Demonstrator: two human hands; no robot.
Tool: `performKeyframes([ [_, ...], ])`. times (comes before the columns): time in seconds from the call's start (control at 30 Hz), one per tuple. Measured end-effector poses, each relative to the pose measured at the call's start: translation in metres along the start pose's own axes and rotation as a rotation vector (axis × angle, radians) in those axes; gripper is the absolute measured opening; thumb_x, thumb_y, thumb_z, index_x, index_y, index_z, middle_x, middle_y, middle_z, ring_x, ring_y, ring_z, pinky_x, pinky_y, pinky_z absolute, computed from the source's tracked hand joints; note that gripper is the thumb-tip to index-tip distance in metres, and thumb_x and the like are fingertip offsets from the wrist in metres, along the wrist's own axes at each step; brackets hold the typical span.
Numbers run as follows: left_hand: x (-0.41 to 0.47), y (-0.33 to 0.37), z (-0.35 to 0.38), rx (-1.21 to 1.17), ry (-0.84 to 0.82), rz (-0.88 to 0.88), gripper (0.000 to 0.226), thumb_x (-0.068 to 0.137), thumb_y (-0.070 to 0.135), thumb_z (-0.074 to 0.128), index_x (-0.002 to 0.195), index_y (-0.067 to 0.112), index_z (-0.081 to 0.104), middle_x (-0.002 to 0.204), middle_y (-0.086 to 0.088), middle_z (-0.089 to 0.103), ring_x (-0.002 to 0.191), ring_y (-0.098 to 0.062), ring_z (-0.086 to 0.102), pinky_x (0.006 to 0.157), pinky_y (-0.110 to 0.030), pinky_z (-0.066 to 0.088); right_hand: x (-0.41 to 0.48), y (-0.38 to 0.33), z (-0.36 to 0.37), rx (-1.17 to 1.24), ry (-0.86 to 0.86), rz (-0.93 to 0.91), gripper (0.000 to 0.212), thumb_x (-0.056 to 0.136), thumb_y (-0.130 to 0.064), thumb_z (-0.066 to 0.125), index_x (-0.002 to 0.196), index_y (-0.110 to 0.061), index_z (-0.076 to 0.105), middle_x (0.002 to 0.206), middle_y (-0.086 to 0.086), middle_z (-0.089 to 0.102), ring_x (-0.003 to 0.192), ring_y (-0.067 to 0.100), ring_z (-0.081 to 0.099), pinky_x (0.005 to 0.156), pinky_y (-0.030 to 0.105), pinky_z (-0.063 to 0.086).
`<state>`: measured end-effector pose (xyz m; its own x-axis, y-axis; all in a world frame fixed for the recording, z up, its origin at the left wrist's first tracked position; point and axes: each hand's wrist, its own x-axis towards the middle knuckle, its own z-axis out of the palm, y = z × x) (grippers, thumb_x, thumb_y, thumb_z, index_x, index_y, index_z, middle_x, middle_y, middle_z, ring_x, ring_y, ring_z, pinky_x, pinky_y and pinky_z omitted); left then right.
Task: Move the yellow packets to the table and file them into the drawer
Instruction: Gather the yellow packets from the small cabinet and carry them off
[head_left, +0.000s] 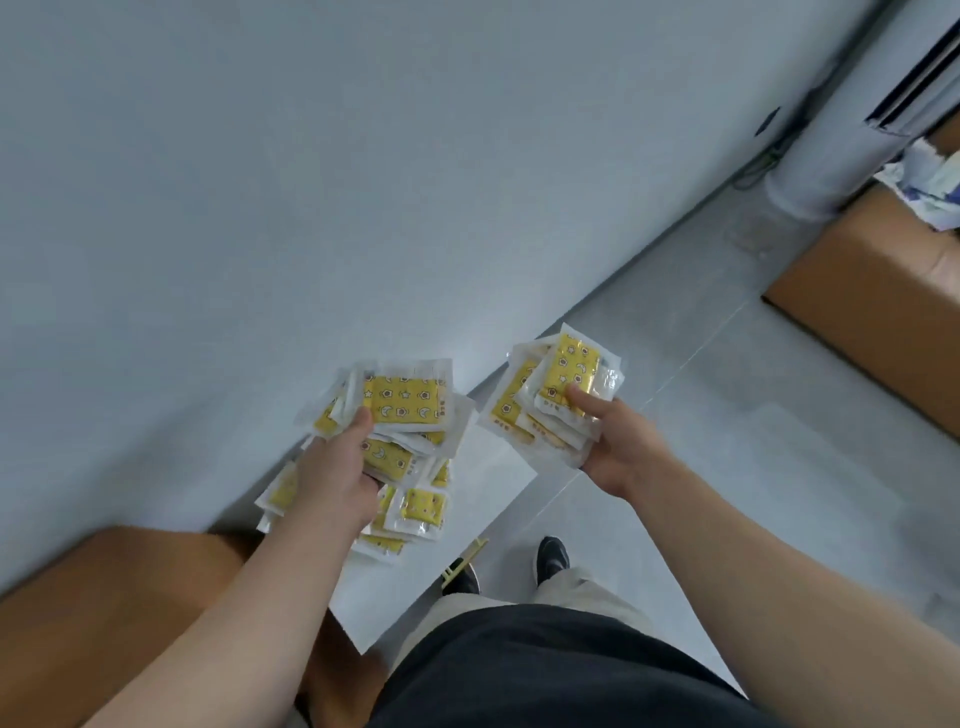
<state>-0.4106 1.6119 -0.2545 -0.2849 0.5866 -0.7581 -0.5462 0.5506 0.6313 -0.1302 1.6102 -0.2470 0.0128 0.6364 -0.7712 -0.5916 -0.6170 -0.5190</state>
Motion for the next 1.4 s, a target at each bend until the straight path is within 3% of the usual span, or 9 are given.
performKeyframes([
  [0.1,-0.015,0.007,0.058,0.064,-0.157,0.025,0.024,0.095,0.013,0.068,0.119,0.014,0.067,0.112,-0.010,0.074,0.099,-0.030,0.072,0.089,-0.054,0.056,-0.021,-0.023,-0.028,0.113,0.026,-0.092,0.034,0.093,-0.010,0.069,0.127,-0.014,0.064,0.112,0.013,0.076,0.095,0.032,0.076,0.065,0.042,0.063],
  [0.27,-0.050,-0.011,0.158,0.237,-0.370,0.037,0.020,0.096,0.015,0.066,0.116,0.019,0.068,0.111,-0.006,0.074,0.098,-0.026,0.071,0.078,-0.045,0.058,-0.051,-0.050,-0.100,0.253,0.136,-0.245,0.048,0.088,-0.016,0.073,0.134,-0.016,0.062,0.119,0.010,0.074,0.103,0.031,0.074,0.070,0.040,0.061],
  [0.47,-0.107,-0.078,0.275,0.429,-0.575,-0.013,0.026,0.098,0.016,0.062,0.124,0.018,0.066,0.113,-0.008,0.073,0.101,-0.029,0.071,0.082,-0.049,0.058,-0.095,-0.078,-0.213,0.492,0.237,-0.406,0.039,0.093,-0.013,0.068,0.132,-0.014,0.064,0.120,0.013,0.074,0.102,0.033,0.074,0.065,0.039,0.062],
  [0.57,-0.138,-0.123,0.331,0.513,-0.654,-0.048,0.027,0.098,0.018,0.063,0.125,0.018,0.066,0.115,-0.009,0.074,0.103,-0.030,0.071,0.086,-0.052,0.057,-0.115,-0.092,-0.275,0.600,0.274,-0.469,0.041,0.092,-0.012,0.068,0.133,-0.012,0.063,0.121,0.015,0.073,0.104,0.035,0.073,0.071,0.044,0.063],
  [0.97,-0.269,-0.303,0.514,0.763,-0.889,-0.134,0.015,0.101,0.017,0.057,0.111,0.018,0.068,0.105,-0.006,0.076,0.099,-0.026,0.071,0.088,-0.053,0.055,-0.191,-0.153,-0.493,0.867,0.530,-0.595,0.044,0.089,-0.011,0.073,0.131,-0.013,0.064,0.115,0.013,0.075,0.106,0.038,0.072,0.097,0.059,0.053],
  [1.1,-0.290,-0.358,0.565,0.881,-0.916,-0.159,0.018,0.099,0.017,0.061,0.116,0.016,0.068,0.109,-0.007,0.076,0.103,-0.028,0.071,0.094,-0.056,0.054,-0.199,-0.161,-0.548,0.977,0.582,-0.630,0.040,0.091,-0.012,0.071,0.131,-0.012,0.065,0.118,0.014,0.074,0.107,0.038,0.072,0.096,0.059,0.054],
  [1.3,-0.310,-0.449,0.657,1.026,-0.988,-0.233,0.021,0.097,0.019,0.064,0.117,0.014,0.068,0.105,-0.005,0.077,0.098,-0.023,0.073,0.080,-0.045,0.058,-0.195,-0.184,-0.636,1.108,0.670,-0.678,0.038,0.093,-0.010,0.068,0.131,-0.009,0.066,0.120,0.017,0.073,0.109,0.041,0.070,0.096,0.061,0.054],
  [1.4,-0.323,-0.498,0.713,1.100,-1.045,-0.280,0.022,0.097,0.020,0.064,0.118,0.014,0.067,0.107,-0.006,0.077,0.099,-0.023,0.072,0.079,-0.043,0.058,-0.194,-0.210,-0.687,1.161,0.740,-0.721,0.034,0.093,-0.007,0.066,0.127,-0.007,0.067,0.118,0.018,0.073,0.107,0.041,0.071,0.084,0.060,0.059],
])
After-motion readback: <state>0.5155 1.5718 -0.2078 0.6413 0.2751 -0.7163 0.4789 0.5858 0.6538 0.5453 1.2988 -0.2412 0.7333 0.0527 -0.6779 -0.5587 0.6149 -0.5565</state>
